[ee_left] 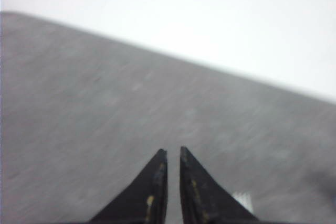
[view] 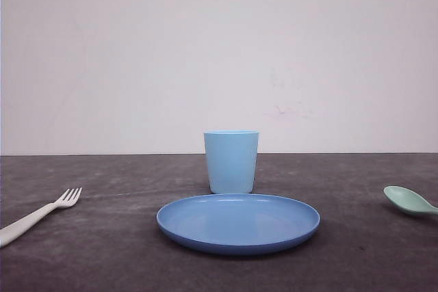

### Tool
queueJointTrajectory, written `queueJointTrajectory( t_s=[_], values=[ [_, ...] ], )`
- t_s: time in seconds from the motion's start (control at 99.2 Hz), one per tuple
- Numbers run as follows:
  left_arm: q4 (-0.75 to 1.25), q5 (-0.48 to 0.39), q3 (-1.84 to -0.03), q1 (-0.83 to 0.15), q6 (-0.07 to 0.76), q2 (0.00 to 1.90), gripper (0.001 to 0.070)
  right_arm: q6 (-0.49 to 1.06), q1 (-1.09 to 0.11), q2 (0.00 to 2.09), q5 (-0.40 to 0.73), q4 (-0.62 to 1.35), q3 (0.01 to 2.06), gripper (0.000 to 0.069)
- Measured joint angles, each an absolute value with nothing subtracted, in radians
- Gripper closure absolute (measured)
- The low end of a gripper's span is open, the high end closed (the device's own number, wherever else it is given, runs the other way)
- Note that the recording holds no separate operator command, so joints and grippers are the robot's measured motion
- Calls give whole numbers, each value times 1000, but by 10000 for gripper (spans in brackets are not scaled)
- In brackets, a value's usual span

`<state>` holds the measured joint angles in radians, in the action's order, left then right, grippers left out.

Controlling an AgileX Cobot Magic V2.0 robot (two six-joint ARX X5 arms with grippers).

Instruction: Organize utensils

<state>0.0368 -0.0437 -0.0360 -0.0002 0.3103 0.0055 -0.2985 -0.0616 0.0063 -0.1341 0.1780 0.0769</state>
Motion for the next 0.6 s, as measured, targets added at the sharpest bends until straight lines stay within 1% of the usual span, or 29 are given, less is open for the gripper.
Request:
queueJointTrajectory(
  t_s=[0.151, 0.252, 0.333, 0.454, 0.504, 0.605],
  values=[
    [5, -129, -116, 0, 410, 8, 692, -363, -62, 16, -181, 198, 226, 687],
    [14, -169, -220, 0, 436, 23, 692, -372, -62, 63, -182, 265, 344, 687],
    [68, -195, -313, 0, 441, 62, 692, -369, -62, 124, -182, 316, 445, 687],
    [199, -245, -454, 0, 422, 153, 692, -342, -62, 233, -183, 402, 604, 687],
    [274, -260, -527, 0, 394, 204, 692, -323, -62, 290, -183, 452, 678, 687],
    [407, -262, -663, 0, 325, 305, 692, -282, -62, 401, -183, 551, 800, 687]
  ],
)
